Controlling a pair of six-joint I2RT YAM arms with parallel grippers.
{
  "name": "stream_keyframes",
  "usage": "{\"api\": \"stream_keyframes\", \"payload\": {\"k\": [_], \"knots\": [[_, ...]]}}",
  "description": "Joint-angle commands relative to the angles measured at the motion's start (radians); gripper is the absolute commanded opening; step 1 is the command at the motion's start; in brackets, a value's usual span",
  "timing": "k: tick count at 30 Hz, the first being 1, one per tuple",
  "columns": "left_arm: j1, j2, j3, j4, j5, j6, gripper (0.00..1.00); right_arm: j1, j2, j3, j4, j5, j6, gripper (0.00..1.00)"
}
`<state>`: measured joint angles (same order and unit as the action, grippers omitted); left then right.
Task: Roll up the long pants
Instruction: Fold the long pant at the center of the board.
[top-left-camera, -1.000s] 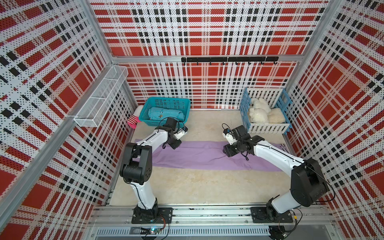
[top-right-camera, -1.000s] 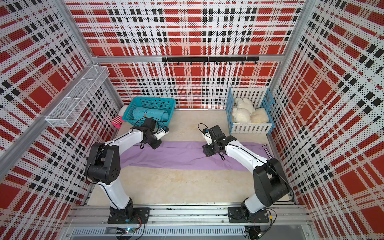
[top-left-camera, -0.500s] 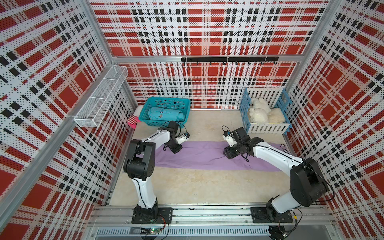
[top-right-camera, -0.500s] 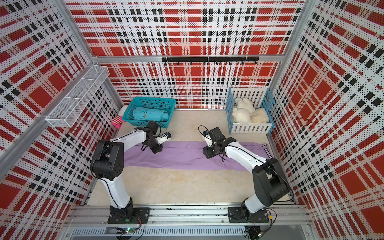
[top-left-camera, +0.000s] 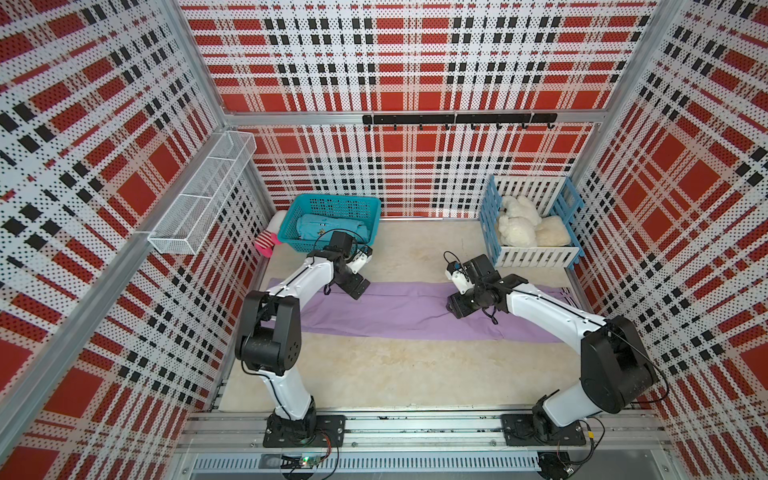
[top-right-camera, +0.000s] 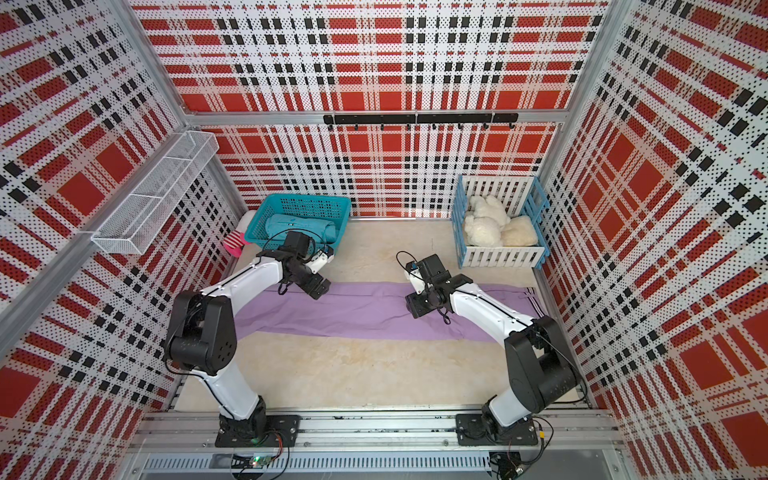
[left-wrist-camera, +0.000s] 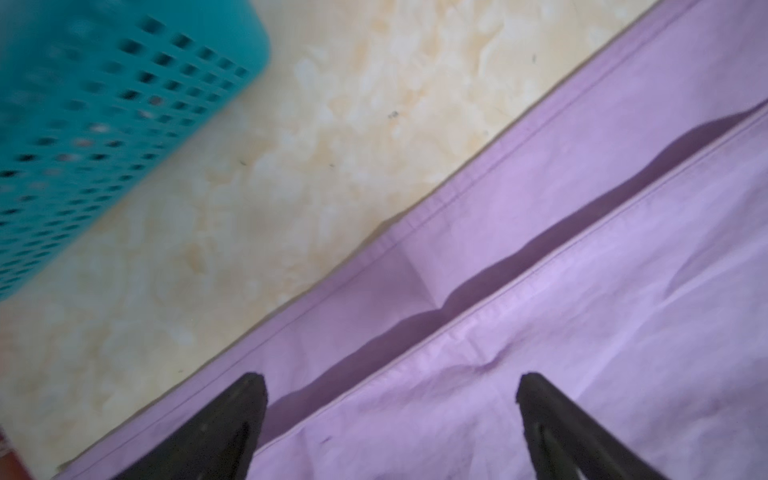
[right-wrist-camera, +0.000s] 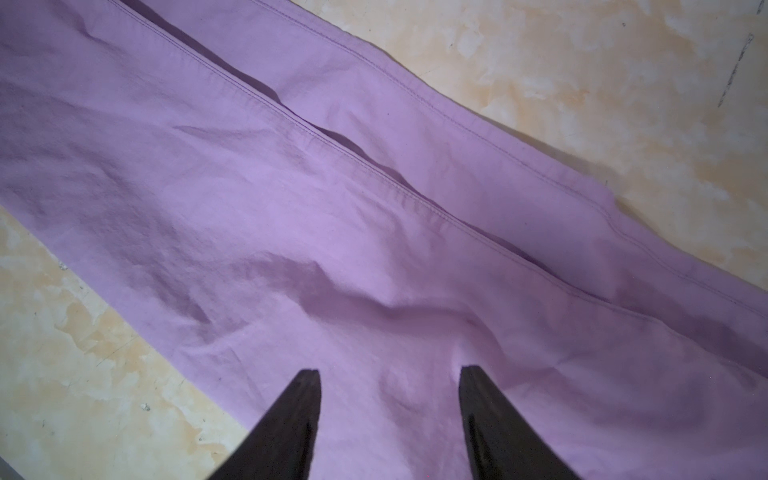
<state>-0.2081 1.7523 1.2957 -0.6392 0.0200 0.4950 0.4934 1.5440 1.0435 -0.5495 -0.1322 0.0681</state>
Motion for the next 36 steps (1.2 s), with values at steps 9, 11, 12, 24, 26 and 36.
{"api": "stream_keyframes", "payload": {"k": [9, 11, 12, 24, 26, 36], "knots": [[0.087, -0.318, -0.130, 0.451, 0.241, -0.125, 1.00, -0.002, -0.010, 0.012, -0.008, 0.001, 0.001, 0.61], [0.106, -0.327, -0.151, 0.456, 0.297, -0.134, 0.99, -0.003, -0.001, 0.021, -0.008, -0.004, 0.001, 0.61], [0.120, -0.328, -0.149, 0.443, 0.341, -0.138, 0.99, -0.002, 0.002, 0.025, -0.005, -0.005, 0.001, 0.61], [-0.078, -0.146, -0.243, 0.117, -0.171, 0.316, 0.76, -0.003, 0.020, 0.037, 0.020, -0.020, 0.001, 0.61], [-0.065, -0.088, -0.213, 0.096, -0.179, 0.333, 0.71, -0.001, 0.020, 0.032, 0.021, -0.029, 0.004, 0.61], [-0.048, 0.075, -0.065, 0.091, -0.178, 0.412, 0.66, -0.003, -0.009, -0.009, 0.002, -0.004, -0.013, 0.61]]}}
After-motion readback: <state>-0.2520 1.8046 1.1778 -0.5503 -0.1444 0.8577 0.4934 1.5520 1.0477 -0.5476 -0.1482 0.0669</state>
